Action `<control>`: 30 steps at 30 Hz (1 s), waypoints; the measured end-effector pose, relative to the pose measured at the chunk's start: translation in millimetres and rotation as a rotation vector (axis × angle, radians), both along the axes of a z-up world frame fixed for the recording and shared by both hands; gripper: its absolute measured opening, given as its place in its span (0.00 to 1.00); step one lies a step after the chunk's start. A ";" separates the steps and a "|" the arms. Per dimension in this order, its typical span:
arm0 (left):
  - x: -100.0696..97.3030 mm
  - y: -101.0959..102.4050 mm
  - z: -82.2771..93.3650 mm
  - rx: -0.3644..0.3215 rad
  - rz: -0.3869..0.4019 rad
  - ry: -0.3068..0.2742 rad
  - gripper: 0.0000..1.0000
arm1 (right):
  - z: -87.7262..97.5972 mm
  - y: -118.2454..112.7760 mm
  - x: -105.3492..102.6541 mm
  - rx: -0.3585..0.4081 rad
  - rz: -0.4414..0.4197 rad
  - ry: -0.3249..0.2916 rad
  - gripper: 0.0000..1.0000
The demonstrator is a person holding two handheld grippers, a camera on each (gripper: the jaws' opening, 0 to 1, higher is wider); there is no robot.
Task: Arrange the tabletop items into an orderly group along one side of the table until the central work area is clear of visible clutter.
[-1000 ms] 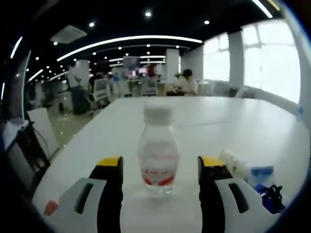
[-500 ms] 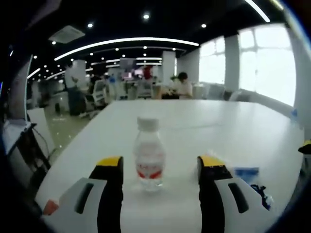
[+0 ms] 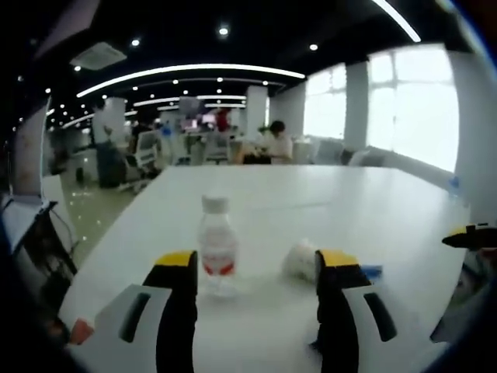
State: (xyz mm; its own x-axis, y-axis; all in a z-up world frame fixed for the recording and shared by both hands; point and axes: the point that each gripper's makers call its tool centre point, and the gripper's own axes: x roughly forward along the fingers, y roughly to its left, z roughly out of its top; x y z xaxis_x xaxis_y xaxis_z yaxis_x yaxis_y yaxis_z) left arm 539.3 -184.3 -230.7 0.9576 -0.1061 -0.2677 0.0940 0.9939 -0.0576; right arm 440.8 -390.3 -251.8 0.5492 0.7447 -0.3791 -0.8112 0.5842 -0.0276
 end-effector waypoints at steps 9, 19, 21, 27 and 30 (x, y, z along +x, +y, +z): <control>-30.1 -25.1 8.2 -0.021 -0.091 0.000 0.57 | -2.6 0.0 -0.3 -0.007 -0.003 0.014 0.97; -59.7 -40.7 9.1 -0.036 -0.190 0.018 0.60 | -6.9 -2.2 0.8 -0.018 -0.012 0.033 0.97; -65.7 -46.6 4.7 -0.043 -0.218 0.039 0.61 | -7.3 -3.0 1.4 -0.016 -0.016 0.037 0.97; -76.6 -61.9 -5.0 -0.055 -0.285 0.063 0.60 | -7.8 -5.4 2.9 -0.015 -0.029 0.042 0.97; -75.9 -67.7 -3.5 -0.056 -0.306 0.060 0.60 | -8.3 -6.6 3.7 -0.015 -0.033 0.045 0.97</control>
